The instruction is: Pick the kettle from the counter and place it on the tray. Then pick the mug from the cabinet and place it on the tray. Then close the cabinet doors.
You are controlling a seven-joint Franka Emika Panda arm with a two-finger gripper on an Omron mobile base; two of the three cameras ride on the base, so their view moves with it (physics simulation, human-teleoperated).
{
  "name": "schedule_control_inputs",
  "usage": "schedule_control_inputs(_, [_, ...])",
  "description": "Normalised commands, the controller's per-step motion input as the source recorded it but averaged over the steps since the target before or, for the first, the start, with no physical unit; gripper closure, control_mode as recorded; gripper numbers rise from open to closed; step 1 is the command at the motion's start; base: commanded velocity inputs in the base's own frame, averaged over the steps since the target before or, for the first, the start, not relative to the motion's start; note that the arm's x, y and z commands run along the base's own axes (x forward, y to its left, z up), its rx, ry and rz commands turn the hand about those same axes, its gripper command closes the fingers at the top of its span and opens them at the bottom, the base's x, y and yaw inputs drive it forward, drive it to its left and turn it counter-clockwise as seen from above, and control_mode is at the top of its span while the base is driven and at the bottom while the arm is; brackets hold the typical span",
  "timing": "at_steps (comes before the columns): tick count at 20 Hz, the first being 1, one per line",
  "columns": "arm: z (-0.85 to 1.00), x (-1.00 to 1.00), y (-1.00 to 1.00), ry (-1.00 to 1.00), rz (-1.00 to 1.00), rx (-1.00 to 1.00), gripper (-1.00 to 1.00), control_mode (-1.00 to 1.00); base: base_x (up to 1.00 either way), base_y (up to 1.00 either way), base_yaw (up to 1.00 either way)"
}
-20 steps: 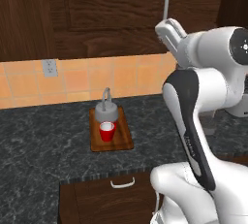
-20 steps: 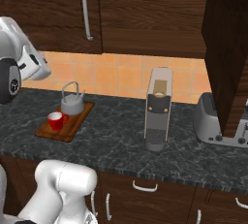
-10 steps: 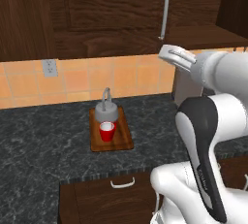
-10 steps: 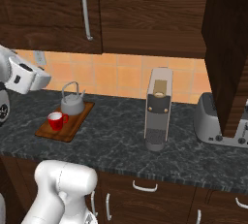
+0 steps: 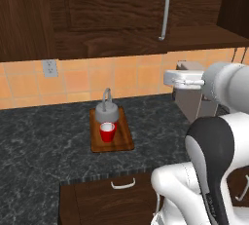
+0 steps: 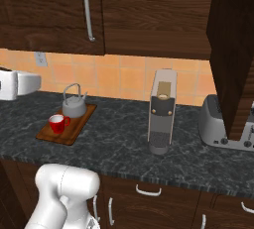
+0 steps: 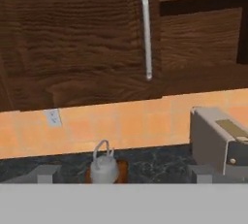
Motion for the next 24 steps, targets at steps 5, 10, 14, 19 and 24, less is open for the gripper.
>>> schedule_control_inputs(5, [0.0, -0.49, 0.0, -0.01, 0.05, -0.38, -1.0, -1.0, 0.0, 0.0, 0.0])
schedule_control_inputs(10, [0.0, -0.46, -0.11, 0.0, 0.0, -0.28, -1.0, -1.0, 0.0, 0.0, 0.0])
schedule_control_inputs(14, [0.0, -0.45, -0.34, -0.07, -0.04, -0.11, -1.0, -1.0, 0.0, 0.0, 0.0])
schedule_control_inputs(19, [0.0, -0.25, -0.6, 0.0, -0.03, -0.01, -1.0, -1.0, 0.0, 0.0, 0.0])
schedule_control_inputs(24, [0.06, -0.1, -0.59, -0.18, -0.03, 0.11, -1.0, -1.0, 0.0, 0.0, 0.0])
